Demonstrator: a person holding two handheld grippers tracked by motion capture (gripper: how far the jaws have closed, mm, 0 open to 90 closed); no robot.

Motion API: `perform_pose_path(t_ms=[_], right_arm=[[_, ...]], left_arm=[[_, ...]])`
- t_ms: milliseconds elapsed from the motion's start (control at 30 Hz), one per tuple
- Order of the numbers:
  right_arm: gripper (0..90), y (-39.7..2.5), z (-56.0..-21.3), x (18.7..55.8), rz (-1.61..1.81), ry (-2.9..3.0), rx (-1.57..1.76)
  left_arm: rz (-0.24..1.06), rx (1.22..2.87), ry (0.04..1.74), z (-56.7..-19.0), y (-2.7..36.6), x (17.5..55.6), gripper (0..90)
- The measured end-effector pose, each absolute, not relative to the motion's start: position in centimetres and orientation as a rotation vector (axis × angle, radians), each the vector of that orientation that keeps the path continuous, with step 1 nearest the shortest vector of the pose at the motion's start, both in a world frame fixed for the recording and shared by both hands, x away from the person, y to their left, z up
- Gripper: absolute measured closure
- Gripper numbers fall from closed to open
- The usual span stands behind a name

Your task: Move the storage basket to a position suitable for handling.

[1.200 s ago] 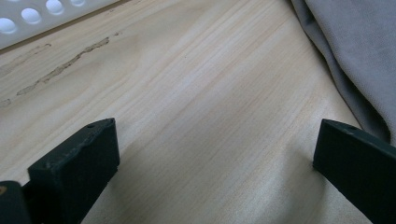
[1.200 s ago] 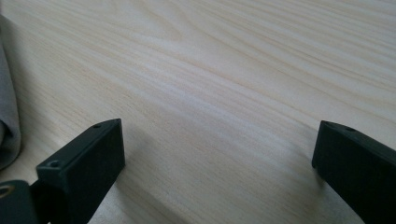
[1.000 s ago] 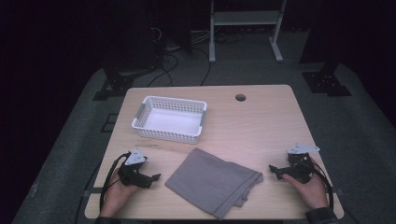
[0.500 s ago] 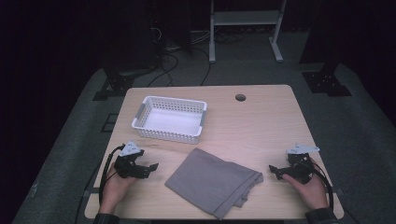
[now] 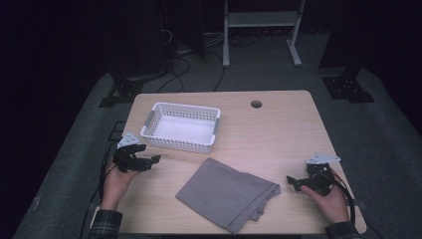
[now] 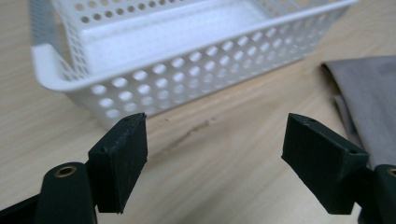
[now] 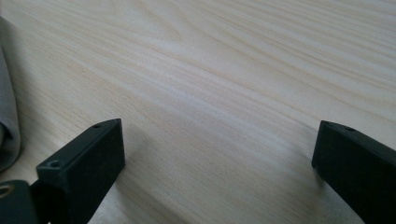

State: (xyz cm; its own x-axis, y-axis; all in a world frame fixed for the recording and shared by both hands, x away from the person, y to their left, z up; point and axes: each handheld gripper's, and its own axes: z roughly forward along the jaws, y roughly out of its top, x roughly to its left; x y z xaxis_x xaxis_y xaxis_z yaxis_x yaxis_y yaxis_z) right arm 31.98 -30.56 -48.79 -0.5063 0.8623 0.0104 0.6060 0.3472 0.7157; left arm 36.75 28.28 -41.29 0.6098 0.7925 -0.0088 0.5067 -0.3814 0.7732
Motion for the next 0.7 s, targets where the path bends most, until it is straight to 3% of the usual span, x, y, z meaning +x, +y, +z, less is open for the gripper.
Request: perform_pose_path(t_ms=[700], right_arm=[[1.8, -30.5, -48.8, 32.0, 0.954, 2.245, 1.294]], left_arm=[[0.522, 2.048, 1.166, -38.6, 31.1, 43.8, 48.8]])
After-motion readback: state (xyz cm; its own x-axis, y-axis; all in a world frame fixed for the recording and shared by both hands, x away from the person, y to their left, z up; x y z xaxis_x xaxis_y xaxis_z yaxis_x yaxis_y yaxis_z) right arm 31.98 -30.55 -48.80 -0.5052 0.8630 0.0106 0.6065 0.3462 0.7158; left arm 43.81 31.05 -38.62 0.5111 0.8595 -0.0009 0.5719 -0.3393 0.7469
